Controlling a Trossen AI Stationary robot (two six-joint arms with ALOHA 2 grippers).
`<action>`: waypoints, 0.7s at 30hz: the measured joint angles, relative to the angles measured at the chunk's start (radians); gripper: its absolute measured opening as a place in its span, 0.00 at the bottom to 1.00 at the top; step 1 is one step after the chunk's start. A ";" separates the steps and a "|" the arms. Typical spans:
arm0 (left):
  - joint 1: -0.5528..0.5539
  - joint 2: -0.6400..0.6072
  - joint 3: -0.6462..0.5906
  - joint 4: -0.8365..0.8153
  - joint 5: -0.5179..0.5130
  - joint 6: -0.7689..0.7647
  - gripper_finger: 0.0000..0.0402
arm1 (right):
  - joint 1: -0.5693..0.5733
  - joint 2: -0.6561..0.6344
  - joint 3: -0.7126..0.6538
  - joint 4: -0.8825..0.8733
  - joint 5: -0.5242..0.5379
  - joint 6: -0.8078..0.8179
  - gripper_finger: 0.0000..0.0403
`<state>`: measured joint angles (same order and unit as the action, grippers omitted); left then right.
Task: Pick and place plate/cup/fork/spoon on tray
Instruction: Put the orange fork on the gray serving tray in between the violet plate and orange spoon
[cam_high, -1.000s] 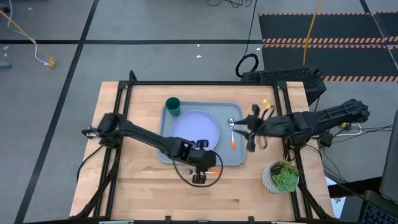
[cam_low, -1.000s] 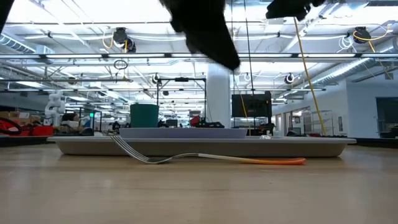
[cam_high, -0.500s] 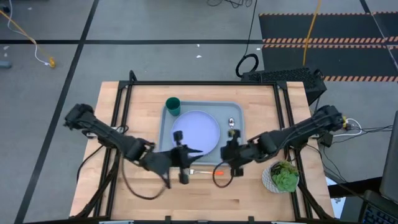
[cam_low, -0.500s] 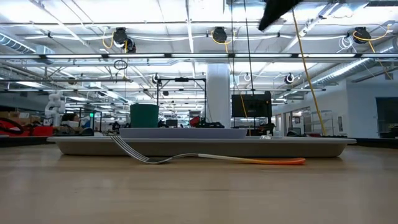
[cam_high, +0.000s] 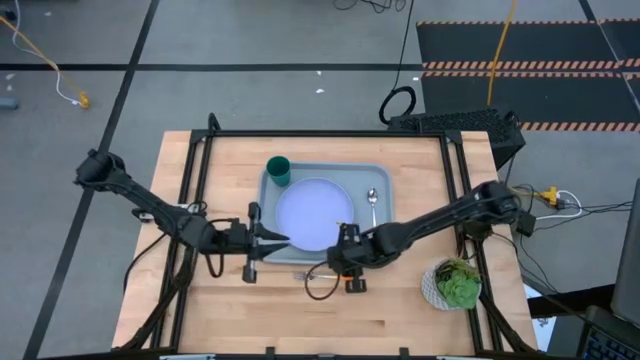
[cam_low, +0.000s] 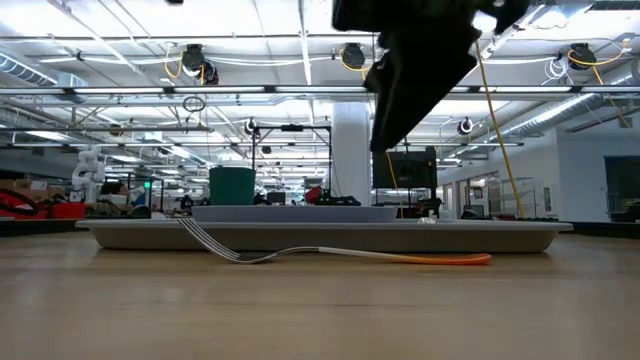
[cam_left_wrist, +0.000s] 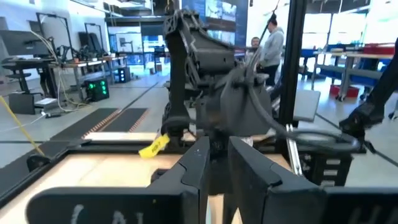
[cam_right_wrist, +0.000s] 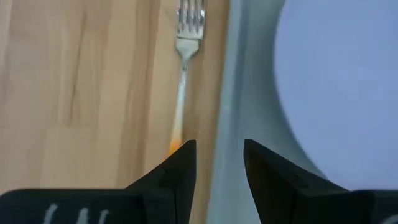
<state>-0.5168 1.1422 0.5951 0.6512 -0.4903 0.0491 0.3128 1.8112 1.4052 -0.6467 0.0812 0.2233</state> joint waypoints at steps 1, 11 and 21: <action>-0.002 -0.012 -0.027 0.012 0.001 0.003 0.16 | -0.002 0.016 0.012 0.007 -0.004 0.001 0.32; -0.011 -0.046 -0.091 0.051 0.080 0.065 0.16 | -0.004 0.199 0.292 -0.051 -0.002 0.008 0.32; -0.049 -0.051 -0.091 0.058 0.082 0.130 0.16 | -0.025 0.365 0.410 -0.238 -0.033 0.026 0.32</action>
<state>-0.5655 1.0908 0.5037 0.7090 -0.4084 0.1787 0.2878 2.1764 1.8156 -0.8849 0.0477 0.2498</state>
